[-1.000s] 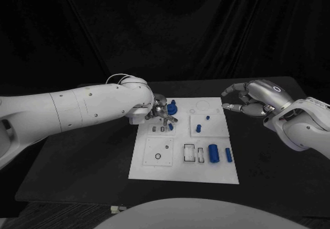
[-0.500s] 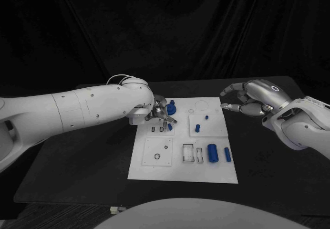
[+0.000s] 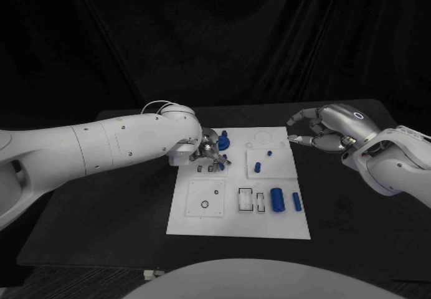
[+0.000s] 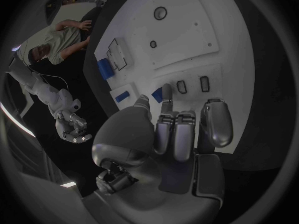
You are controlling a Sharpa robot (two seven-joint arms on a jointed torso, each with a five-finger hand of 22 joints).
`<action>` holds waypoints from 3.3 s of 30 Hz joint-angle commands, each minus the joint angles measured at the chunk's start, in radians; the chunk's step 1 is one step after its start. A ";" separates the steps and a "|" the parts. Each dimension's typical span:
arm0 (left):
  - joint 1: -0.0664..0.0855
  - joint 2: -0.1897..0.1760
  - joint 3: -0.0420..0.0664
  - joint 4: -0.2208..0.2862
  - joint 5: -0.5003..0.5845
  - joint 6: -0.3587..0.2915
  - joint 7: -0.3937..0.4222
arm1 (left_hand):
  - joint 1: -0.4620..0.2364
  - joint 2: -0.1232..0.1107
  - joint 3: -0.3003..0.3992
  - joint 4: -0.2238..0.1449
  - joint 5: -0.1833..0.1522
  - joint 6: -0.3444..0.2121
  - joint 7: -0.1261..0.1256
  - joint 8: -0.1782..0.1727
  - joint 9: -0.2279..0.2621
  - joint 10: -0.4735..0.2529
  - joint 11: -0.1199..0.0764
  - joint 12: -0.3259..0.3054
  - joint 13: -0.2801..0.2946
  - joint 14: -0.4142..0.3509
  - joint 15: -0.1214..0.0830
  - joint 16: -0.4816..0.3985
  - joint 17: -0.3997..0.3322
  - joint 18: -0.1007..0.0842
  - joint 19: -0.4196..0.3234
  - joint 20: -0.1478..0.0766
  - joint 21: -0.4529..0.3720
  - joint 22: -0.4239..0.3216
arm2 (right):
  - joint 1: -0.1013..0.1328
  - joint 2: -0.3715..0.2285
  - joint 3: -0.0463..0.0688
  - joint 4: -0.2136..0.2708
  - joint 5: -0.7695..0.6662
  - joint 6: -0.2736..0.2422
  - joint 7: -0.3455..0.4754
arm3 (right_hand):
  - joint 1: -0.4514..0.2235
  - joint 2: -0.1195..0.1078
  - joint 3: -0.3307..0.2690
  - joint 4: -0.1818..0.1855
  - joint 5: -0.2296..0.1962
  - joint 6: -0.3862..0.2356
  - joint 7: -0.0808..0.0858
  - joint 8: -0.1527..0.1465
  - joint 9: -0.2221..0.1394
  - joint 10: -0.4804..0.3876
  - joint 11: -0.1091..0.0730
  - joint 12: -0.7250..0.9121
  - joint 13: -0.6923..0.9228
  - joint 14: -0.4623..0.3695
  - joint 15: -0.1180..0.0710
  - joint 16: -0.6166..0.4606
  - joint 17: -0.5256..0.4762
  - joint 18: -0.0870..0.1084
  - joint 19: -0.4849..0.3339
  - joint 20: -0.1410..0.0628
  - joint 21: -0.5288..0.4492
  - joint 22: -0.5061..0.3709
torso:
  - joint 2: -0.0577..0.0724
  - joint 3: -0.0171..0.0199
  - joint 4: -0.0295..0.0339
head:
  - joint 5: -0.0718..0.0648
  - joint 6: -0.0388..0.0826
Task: Assemble the parts on the task board
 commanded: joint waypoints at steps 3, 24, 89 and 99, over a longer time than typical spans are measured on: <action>-0.003 0.006 0.001 -0.005 0.001 0.021 0.004 | 0.010 0.001 0.007 -0.003 0.008 0.008 -0.001 -0.008 0.000 0.104 -0.001 0.003 0.262 0.106 0.001 0.003 0.263 0.004 -0.011 0.000 -0.005 -0.002 | -0.002 -0.003 0.001 0.001 -0.006 0.006 -0.016 | 0.006 0.004 0.000 -0.004 0.005 0.001 0.003 -0.005 -0.001 0.106 0.008 0.003 0.263 0.089 0.007 -0.003 0.204 0.000 -0.008 -0.002 -0.006 0.159 | -0.001 -0.0001 0.0001 | -0.001 0.000; -0.006 0.018 0.001 -0.027 0.001 0.021 0.014 | 0.007 0.004 0.029 -0.009 0.027 0.017 0.001 -0.036 -0.003 0.104 -0.001 0.003 0.262 0.106 0.001 0.003 0.263 0.005 -0.015 -0.001 -0.013 -0.006 | -0.003 -0.006 0.001 0.000 -0.006 0.008 -0.017 | 0.005 0.006 -0.001 -0.003 0.005 0.003 0.003 -0.005 -0.002 0.106 0.008 0.003 0.263 0.087 0.007 -0.009 0.198 0.002 -0.011 -0.002 -0.016 0.157 | -0.001 0.0001 0.0001 | -0.008 0.000; -0.008 -0.002 0.001 -0.020 0.001 -0.004 0.062 | -0.027 -0.168 0.570 -0.286 0.219 0.052 -0.002 -0.132 0.099 0.104 -0.006 0.003 0.262 0.106 -0.004 0.003 0.263 0.006 -0.007 -0.005 -0.045 0.022 | -0.006 -0.001 0.001 -0.010 -0.006 0.018 -0.025 | -0.002 0.028 0.001 0.011 0.012 0.007 0.003 -0.006 -0.009 0.106 0.009 0.003 0.263 0.083 0.008 -0.023 0.183 0.006 -0.018 0.000 -0.038 0.150 | -0.002 0.0000 0.0002 | 0.003 0.000; -0.008 -0.030 0.001 0.002 0.001 -0.040 0.051 | -0.057 -0.178 0.619 -0.309 0.218 0.062 -0.004 -0.124 0.120 0.104 -0.008 0.003 0.262 0.106 -0.006 0.003 0.263 0.002 0.006 -0.007 -0.037 0.040 | -0.006 -0.002 0.001 -0.011 -0.006 0.021 -0.028 | -0.002 0.028 0.001 0.011 0.012 0.007 0.003 -0.006 -0.009 0.106 0.009 0.003 0.263 0.083 0.008 -0.023 0.183 0.006 -0.018 0.000 -0.038 0.150 | -0.002 0.0001 0.0007 | 0.004 0.000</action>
